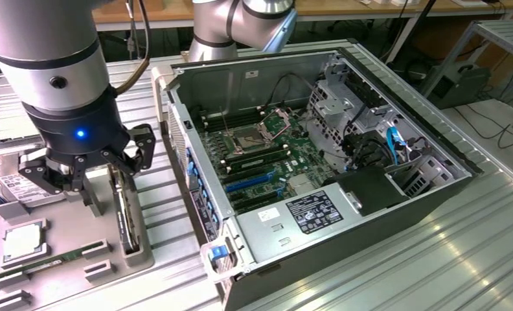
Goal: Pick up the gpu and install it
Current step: 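Pick up the gpu and move the gpu toward the slot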
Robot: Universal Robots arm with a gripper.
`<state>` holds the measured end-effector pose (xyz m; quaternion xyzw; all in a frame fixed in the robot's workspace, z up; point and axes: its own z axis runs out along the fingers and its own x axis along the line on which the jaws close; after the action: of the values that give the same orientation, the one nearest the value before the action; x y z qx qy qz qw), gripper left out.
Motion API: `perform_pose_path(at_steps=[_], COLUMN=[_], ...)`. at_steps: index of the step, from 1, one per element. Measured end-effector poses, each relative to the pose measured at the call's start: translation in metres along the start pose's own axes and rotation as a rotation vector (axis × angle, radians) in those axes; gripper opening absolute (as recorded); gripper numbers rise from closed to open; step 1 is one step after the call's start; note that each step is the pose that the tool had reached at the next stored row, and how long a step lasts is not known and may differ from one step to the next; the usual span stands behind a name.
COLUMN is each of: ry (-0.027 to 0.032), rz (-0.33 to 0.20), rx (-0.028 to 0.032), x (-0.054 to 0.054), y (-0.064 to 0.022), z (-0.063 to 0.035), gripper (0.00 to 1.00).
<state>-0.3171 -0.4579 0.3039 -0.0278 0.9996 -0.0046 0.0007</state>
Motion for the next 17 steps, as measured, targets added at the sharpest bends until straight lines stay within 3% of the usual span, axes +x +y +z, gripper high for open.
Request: perform_pose_path(at_steps=[17], ry=[-0.0004], rz=[0.0], rx=[0.0], x=[0.0], y=[-0.002], z=[0.0155], gripper=[0.62])
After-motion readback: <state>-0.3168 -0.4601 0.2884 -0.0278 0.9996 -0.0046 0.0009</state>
